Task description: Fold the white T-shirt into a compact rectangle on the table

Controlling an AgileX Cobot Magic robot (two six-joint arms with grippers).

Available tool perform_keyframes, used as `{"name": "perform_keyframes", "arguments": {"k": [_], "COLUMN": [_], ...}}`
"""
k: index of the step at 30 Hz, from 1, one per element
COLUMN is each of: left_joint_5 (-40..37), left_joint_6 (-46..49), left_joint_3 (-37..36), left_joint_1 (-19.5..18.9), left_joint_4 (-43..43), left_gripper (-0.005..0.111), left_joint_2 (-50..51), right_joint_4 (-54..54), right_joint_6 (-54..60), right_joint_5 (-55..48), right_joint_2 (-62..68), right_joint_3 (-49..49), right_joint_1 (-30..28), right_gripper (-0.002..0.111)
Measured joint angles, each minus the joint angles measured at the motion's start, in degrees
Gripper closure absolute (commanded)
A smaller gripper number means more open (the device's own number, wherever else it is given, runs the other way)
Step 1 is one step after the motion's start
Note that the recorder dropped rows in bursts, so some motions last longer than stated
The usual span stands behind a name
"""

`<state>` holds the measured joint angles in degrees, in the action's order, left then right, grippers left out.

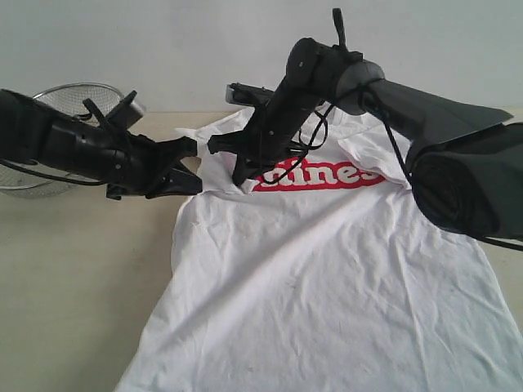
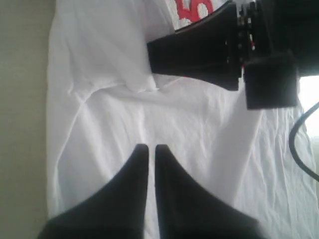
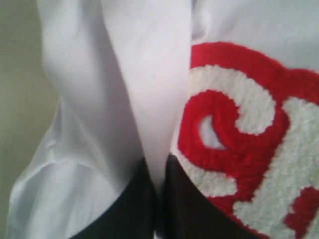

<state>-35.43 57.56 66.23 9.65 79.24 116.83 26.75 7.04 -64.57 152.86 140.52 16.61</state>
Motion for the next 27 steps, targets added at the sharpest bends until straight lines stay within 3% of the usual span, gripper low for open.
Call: {"name": "perform_keyframes", "arguments": {"k": [19, 27], "left_joint_5": [-1.2, 2.1], "left_joint_6": [2.7, -5.0], "left_joint_3": [12.1, 12.4], "left_joint_1": [0.0, 0.0], "left_joint_4": [4.6, -6.7], "left_gripper": [0.102, 0.102], "left_joint_2": [10.5, 11.6], "right_joint_4": [-1.4, -3.5], "right_joint_6": [-0.7, -1.3], "right_joint_5": [-2.1, -2.7], "right_joint_2": [-3.5, -3.8], "right_joint_3": [0.0, 0.0], "right_joint_1": [0.5, 0.5], "right_gripper": [0.108, 0.108]}}
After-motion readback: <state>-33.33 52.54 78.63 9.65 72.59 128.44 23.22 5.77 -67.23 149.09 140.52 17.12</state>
